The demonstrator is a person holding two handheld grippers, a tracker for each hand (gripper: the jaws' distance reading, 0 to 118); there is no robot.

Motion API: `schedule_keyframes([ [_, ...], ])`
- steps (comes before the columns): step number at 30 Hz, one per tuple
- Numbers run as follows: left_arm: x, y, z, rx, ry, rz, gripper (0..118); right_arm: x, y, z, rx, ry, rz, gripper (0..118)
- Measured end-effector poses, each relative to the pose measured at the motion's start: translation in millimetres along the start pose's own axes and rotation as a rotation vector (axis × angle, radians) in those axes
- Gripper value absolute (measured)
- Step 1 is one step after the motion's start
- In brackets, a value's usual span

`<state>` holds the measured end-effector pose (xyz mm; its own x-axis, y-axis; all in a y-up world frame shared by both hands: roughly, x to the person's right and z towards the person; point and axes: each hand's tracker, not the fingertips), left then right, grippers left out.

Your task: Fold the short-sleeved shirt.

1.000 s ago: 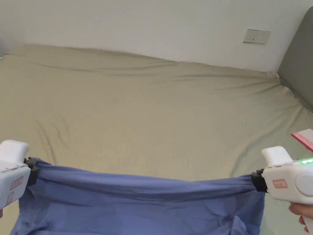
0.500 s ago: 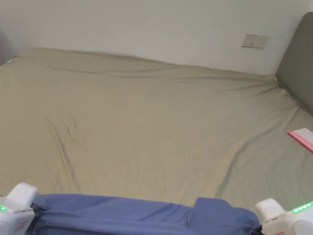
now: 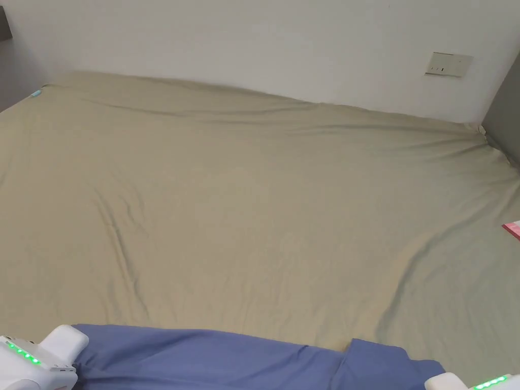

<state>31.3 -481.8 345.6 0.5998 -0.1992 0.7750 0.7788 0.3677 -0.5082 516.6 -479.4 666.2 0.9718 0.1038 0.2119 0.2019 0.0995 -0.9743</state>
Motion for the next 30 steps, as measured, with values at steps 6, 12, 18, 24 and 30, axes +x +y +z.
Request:
schedule_keyframes([
  [6, -4, 9, 21, 0.025, 0.034, -0.005, 62, 10, 8, 38, 0.054, -0.104, -0.03, 94],
  [12, -22, 50, 105, 0.322, -0.008, 0.175, 114, 17, 26, 153, 0.478, -0.159, -0.135, 104],
  [18, -8, 83, 207, 0.748, 0.005, 0.37, 103, -33, 32, 254, 0.945, -0.211, -0.167, 104],
  [24, 45, 91, 269, 1.033, 0.14, 0.371, 47, -101, 35, 287, 1.15, -0.235, -0.128, 66],
  [30, 83, 98, 267, 1.055, 0.19, 0.308, 4, -142, 37, 277, 1.186, -0.239, -0.11, 2],
])
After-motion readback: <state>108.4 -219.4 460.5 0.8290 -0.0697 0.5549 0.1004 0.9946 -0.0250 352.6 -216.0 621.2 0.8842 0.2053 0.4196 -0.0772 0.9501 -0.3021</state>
